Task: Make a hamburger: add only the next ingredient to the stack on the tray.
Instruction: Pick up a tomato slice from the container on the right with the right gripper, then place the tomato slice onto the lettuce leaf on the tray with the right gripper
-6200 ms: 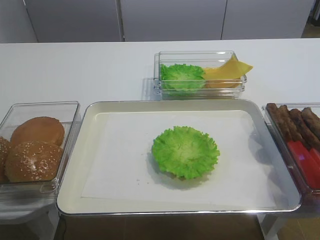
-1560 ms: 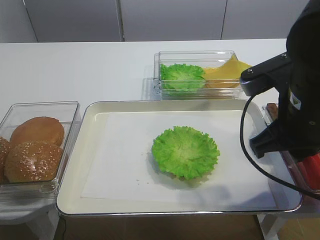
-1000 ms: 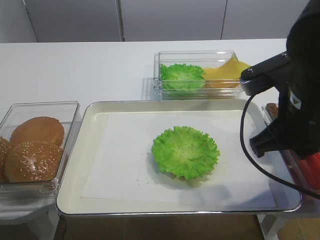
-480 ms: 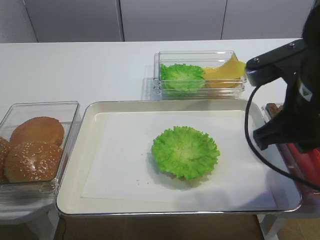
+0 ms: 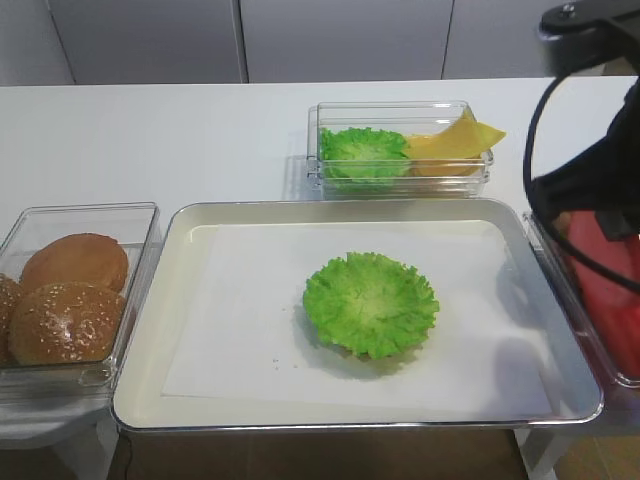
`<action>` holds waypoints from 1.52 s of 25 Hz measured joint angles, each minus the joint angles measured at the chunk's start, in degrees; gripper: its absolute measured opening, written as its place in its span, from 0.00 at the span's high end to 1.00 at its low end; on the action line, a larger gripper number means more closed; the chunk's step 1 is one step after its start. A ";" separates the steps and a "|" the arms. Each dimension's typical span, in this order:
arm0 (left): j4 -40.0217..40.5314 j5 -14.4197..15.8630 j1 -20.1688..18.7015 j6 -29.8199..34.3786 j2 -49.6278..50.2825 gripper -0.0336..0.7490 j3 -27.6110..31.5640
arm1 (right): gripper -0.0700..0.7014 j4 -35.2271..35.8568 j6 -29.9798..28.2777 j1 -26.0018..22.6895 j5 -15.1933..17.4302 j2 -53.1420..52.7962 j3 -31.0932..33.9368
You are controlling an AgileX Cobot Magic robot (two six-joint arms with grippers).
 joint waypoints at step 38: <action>0.00 0.00 0.00 0.00 0.00 0.43 0.00 | 0.83 3.26 -11.53 8.53 -7.16 20.39 -14.48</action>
